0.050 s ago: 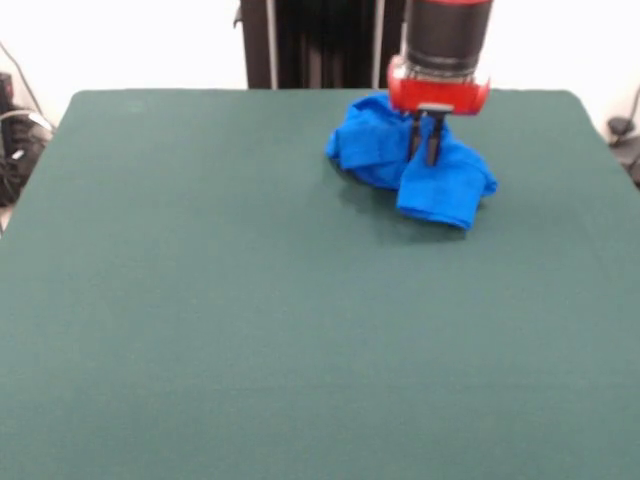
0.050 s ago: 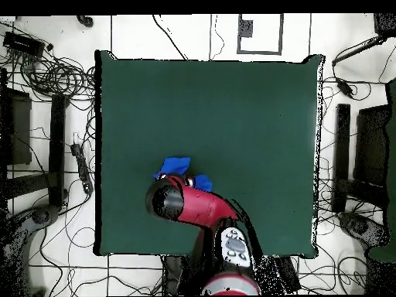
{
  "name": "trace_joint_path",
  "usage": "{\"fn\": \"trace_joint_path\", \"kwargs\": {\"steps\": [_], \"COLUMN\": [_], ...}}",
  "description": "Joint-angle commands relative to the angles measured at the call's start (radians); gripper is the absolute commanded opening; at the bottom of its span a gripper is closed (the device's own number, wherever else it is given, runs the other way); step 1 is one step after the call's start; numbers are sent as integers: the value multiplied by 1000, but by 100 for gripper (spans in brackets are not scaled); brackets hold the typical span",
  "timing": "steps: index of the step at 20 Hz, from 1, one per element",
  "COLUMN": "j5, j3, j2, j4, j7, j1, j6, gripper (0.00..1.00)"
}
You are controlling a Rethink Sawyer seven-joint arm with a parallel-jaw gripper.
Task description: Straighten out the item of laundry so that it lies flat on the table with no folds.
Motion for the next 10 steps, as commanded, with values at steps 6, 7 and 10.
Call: {"fn": "trace_joint_path", "kwargs": {"steps": [6,7,10], "j5": [184,191,209], "j3": [-79,-93,-125], "j2": [-193,-207,-254], "j4": [176,179,191], "j7": [482,508,579], "j1": [182,205,263], "j6": [288,309,373], "gripper": [0,0,0]}}
